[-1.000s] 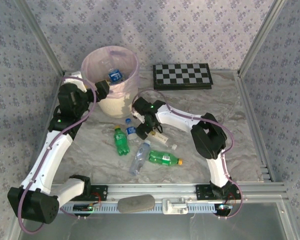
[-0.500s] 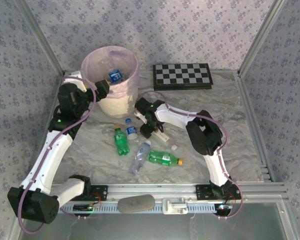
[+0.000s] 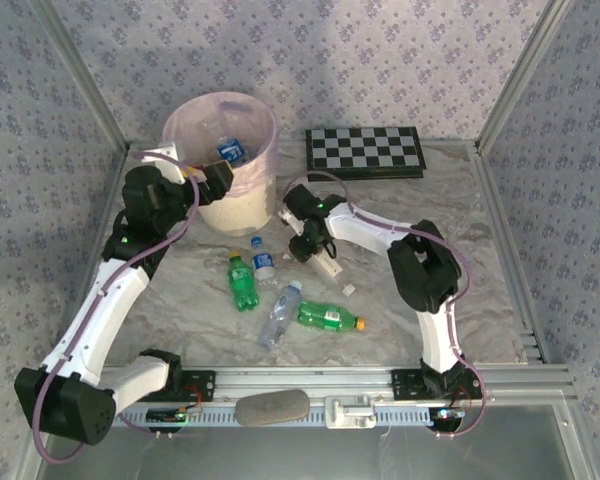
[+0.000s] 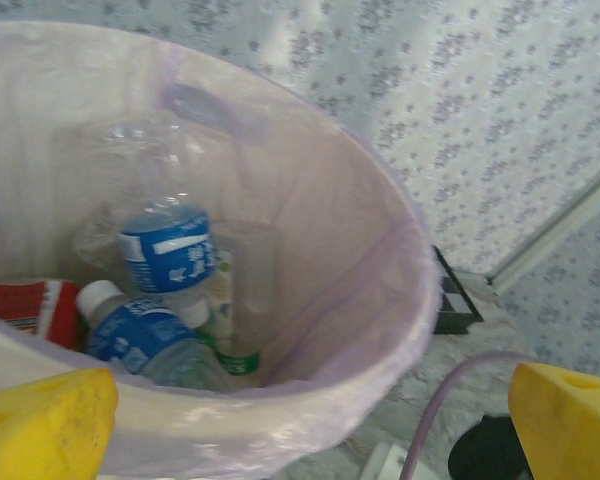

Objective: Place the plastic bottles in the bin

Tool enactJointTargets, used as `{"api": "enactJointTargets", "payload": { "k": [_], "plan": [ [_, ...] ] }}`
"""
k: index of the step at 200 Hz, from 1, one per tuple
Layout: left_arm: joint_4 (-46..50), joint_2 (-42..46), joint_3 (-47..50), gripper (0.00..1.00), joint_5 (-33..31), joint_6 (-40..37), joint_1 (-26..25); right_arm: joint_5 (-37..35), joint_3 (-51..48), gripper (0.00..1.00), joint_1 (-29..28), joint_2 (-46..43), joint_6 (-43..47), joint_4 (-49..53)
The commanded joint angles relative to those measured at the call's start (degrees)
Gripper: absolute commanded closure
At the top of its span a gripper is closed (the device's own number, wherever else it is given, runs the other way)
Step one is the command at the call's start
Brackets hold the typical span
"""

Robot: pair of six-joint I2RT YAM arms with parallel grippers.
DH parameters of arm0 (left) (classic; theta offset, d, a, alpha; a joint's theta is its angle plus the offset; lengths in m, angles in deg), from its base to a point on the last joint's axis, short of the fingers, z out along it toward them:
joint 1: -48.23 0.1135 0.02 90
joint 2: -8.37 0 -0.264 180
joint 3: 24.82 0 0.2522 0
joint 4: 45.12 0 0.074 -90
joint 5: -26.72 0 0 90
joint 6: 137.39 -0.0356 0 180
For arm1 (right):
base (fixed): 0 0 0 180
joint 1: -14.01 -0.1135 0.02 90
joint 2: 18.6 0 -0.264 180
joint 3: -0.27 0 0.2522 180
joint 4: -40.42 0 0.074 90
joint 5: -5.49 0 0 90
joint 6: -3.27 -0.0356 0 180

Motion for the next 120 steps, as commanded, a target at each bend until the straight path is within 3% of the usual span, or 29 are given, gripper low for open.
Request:
{"api": "enactJointTargets", "payload": {
  "k": [1,60,120],
  "plan": [
    [-3.34,-0.22,-0.35,0.00,1.56,-1.43,-3.14,3.24,-1.89,0.51,2.36,-7.20,-3.14,-5.24],
    [-6.41,-4.19,-0.50,0.00,-0.16,-3.99,-14.69,8.86,-8.85,0.53,12.29,-19.31,-19.84,-16.57],
    [-9.20,-13.33,-1.49,0.00,1.61,-0.56,-24.50,6.40,-21.04,0.55,15.96,-31.81,-34.23,-32.06]
  ]
}}
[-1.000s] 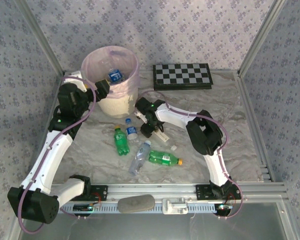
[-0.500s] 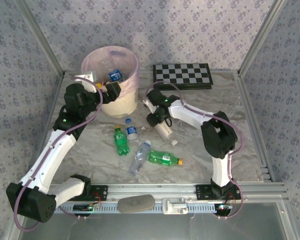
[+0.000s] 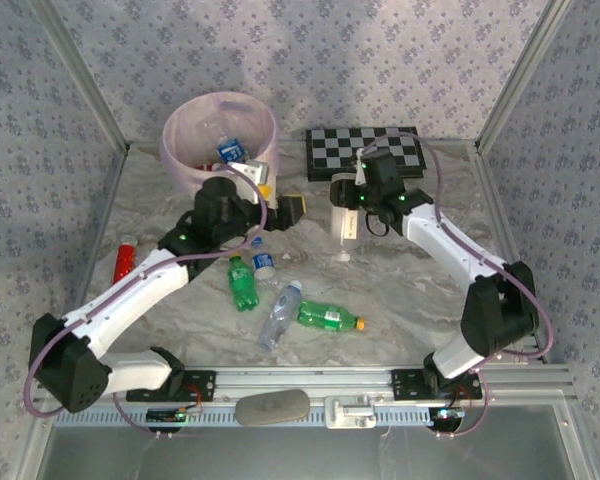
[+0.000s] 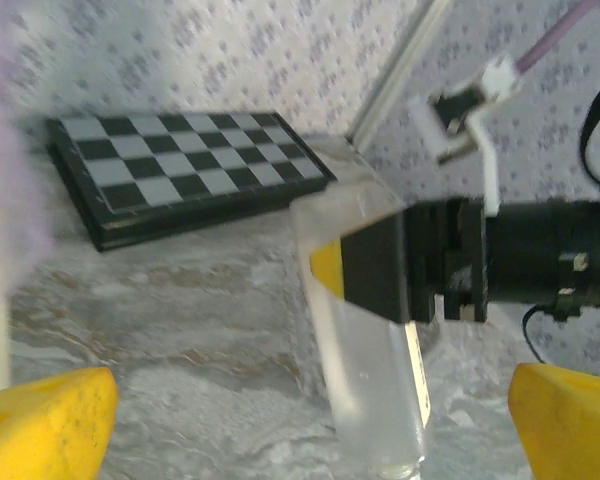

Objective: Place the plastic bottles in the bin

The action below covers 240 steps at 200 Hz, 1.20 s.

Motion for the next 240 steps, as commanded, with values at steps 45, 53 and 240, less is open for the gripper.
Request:
{"api": "enactJointTargets", "payload": {
  "k": [45,53,240],
  "plan": [
    [-4.72,-8.60,-3.47,0.00,5.49,4.00,-5.13,-0.92,-12.40,0.57,0.55,-12.67,-12.66,-20.89],
    [-4.92,-9.63,-3.96,0.00,6.37,4.26,-5.30,-0.70,-13.14,0.57,0.57,-13.43,-14.27,-22.31],
    [-5.08,-18.90,-10.16,0.40,9.77,3.70,-6.47,1.40,-14.89,0.51,-3.58,-14.09,-17.05,-30.74]
  ]
}}
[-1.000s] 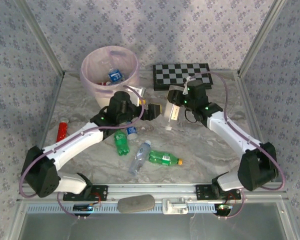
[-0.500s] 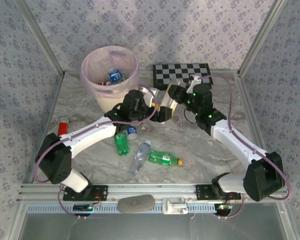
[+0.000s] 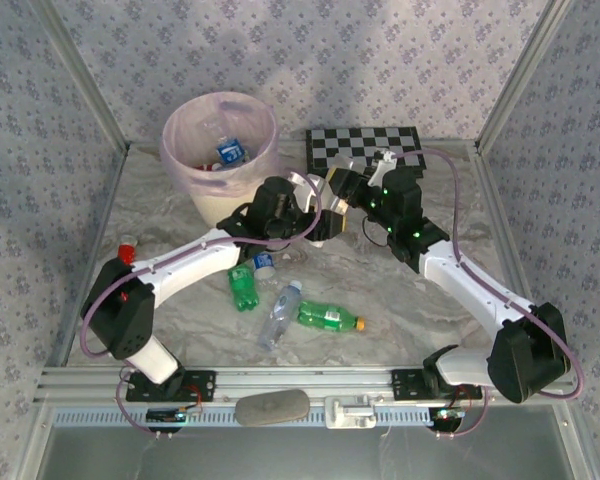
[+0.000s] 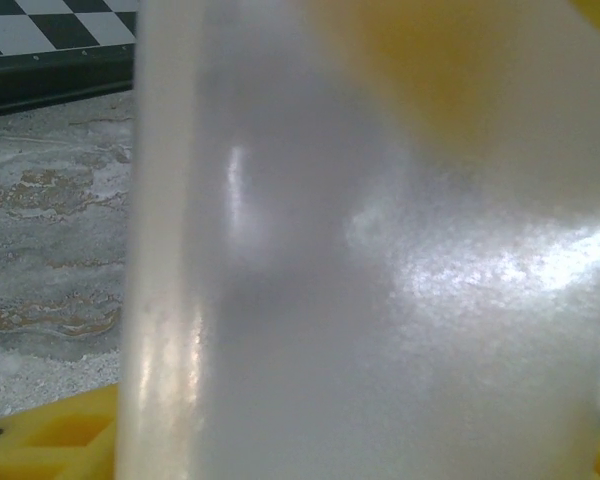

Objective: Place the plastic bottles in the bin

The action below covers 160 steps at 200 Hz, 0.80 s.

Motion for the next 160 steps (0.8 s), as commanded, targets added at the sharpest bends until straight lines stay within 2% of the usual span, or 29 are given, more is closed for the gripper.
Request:
{"api": "enactJointTargets", "payload": {
  "k": [1,20,75,122,160],
  "plan": [
    [-1.51,0.33,-1.97,0.40,-0.39,0.57,-0.09,0.47,0.12,0.50,-0.70,-0.65,-0.51,-2.20],
    [-0.99,1.08,-1.47,0.43,-1.61,0.48,0.20,0.78,0.35,0.39,-0.21,-0.89,-0.51,-2.02],
    [3.42,4.18,-1.79,0.45,-4.40,-2.40,3.36,3.03,-1.47,0.36,4.61,-5.42,-2.21,-2.26],
    [7.79,5.57,-5.64,0.45,-6.51,-6.65,6.90,2.34,-4.49,0.26,6.63,-10.05,-3.35,-3.86],
    [10.63,6.52,-10.29,0.45,-9.37,-11.58,8.01,1.89,-5.58,0.20,7.03,-10.06,-3.27,-4.21]
  ]
}}
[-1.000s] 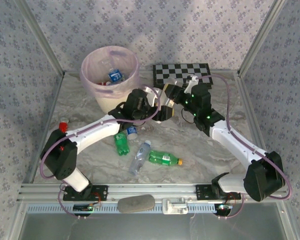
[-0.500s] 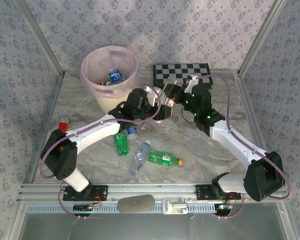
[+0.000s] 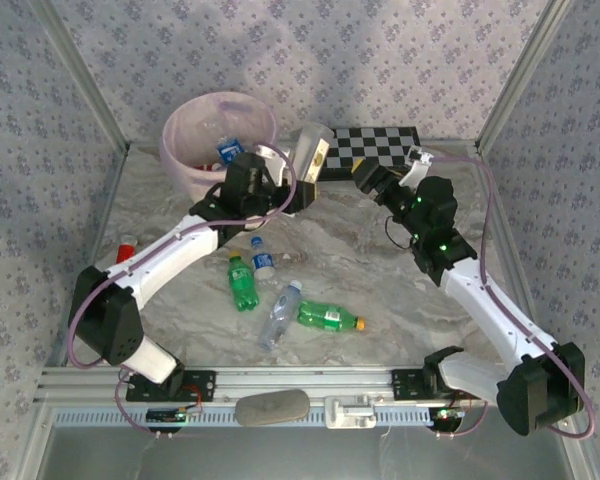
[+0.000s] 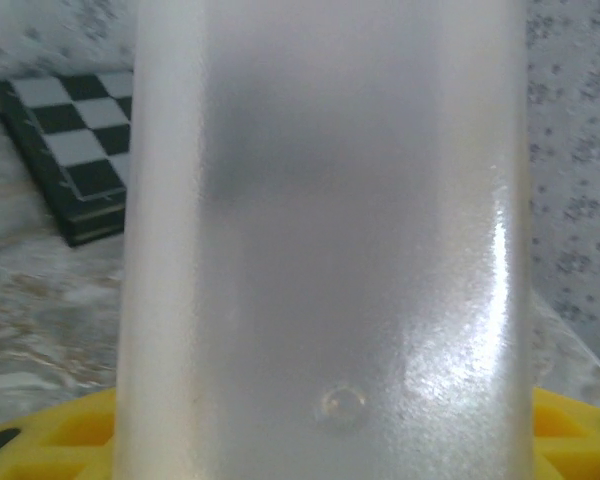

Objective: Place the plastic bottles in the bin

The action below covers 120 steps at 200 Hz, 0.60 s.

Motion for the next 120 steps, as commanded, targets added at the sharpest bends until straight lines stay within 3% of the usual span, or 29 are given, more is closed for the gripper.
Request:
{"api": "enactJointTargets", "payload": {
  "k": [1,62,73,120],
  "plan": [
    [2.61,2.99,-4.71,0.45,-2.75,-4.75,-0.37,-1.04,-1.03,0.20,0.18,0.09,-0.17,-1.20],
    [8.14,5.32,-12.65,0.45,-10.43,-14.00,2.11,0.08,-0.84,0.05,0.36,5.37,-0.90,0.28],
    [9.76,5.42,-14.16,0.45,-11.63,-15.28,3.36,0.50,-0.49,0.01,0.36,6.68,-0.85,1.05],
    [15.55,5.59,-17.02,0.45,-14.05,-15.75,12.12,4.80,2.09,0.01,0.67,11.76,-0.44,5.02]
  ]
}}
